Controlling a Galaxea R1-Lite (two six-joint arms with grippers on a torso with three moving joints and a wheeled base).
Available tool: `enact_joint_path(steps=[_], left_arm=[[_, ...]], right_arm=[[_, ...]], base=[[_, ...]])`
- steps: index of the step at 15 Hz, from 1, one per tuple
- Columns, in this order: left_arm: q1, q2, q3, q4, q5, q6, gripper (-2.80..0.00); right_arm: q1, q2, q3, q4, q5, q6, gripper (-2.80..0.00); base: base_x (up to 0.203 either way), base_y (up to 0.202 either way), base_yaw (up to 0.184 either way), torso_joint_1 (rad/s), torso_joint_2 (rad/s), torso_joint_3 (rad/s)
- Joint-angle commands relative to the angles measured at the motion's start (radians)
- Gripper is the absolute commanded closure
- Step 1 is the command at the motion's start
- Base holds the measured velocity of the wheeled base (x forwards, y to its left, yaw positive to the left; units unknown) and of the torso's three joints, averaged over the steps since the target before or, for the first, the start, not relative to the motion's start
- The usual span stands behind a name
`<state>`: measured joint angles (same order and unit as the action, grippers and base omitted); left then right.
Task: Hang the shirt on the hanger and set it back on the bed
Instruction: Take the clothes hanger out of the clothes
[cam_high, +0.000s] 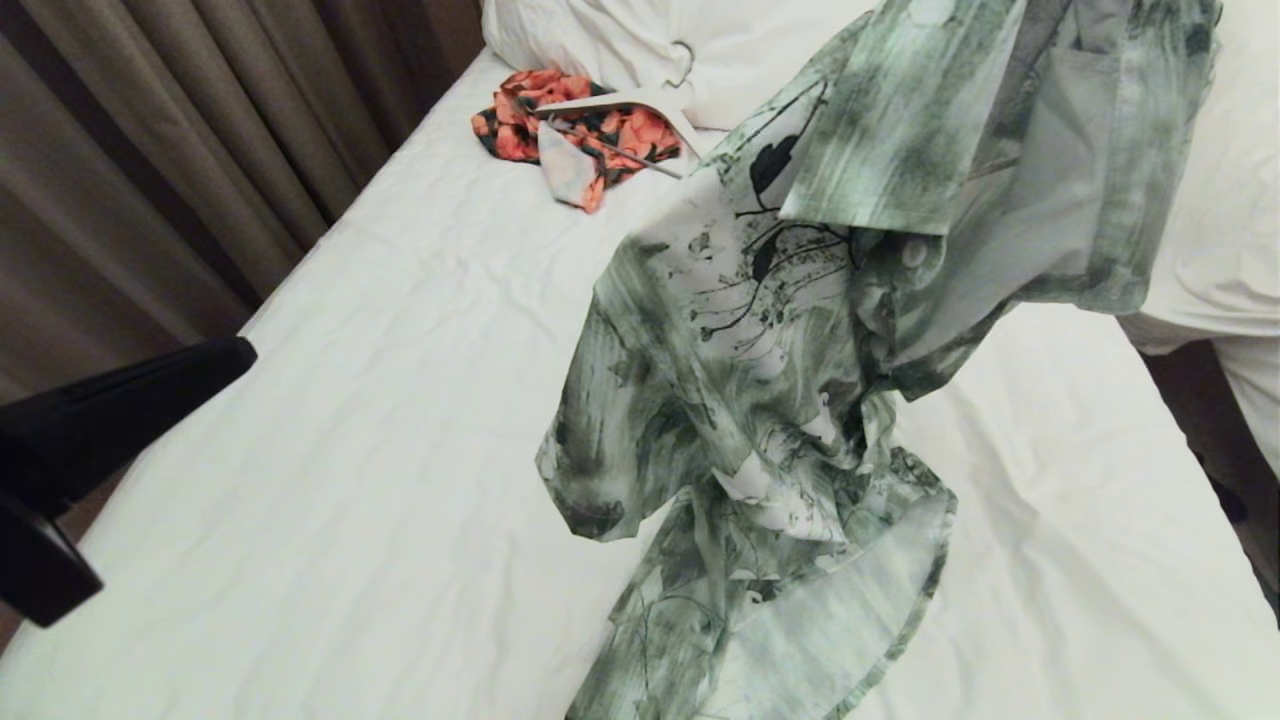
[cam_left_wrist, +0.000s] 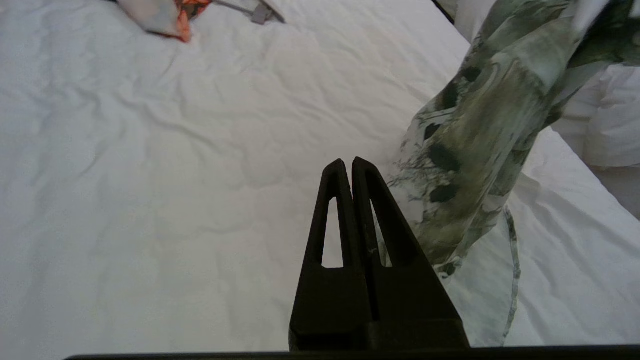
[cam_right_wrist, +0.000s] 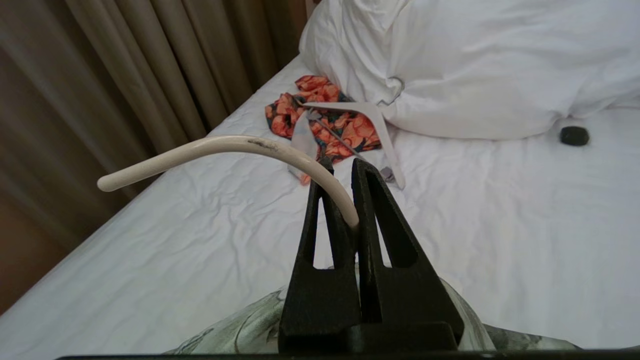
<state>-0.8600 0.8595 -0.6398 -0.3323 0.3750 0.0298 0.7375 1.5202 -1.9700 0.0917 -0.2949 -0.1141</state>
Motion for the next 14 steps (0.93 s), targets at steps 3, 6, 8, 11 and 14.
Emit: enact_joint_path(steps=[3, 6, 8, 11, 14], left_arm=[[-0.032, 0.096, 0.001, -0.084, 0.002, 0.001, 0.0], [-0.096, 0.159, -0.008, -0.134, 0.002, 0.006, 0.0], [-0.124, 0.19, -0.028, -0.155, 0.003, 0.008, 0.0], [-0.201, 0.216, -0.053, -0.155, 0.004, 0.02, 0.0], [-0.267, 0.258, -0.08, -0.156, 0.004, 0.045, 0.0]], right_arm=[[-0.003, 0.012, 0.003, 0.008, 0.005, 0.022, 0.0], [-0.015, 0.015, 0.005, 0.002, 0.003, 0.024, 0.0], [-0.015, 0.017, 0.007, 0.002, 0.003, 0.023, 0.0], [-0.032, 0.043, 0.034, -0.001, 0.001, 0.028, 0.0], [-0.033, 0.049, 0.039, -0.063, 0.011, 0.059, 0.0]], base=[[0.0, 0.0, 0.0, 0.0, 0.0, 0.0], [0.0, 0.0, 0.0, 0.0, 0.0, 0.0], [0.0, 0.0, 0.0, 0.0, 0.0, 0.0], [0.0, 0.0, 0.0, 0.0, 0.0, 0.0], [0.0, 0.0, 0.0, 0.0, 0.0, 0.0]])
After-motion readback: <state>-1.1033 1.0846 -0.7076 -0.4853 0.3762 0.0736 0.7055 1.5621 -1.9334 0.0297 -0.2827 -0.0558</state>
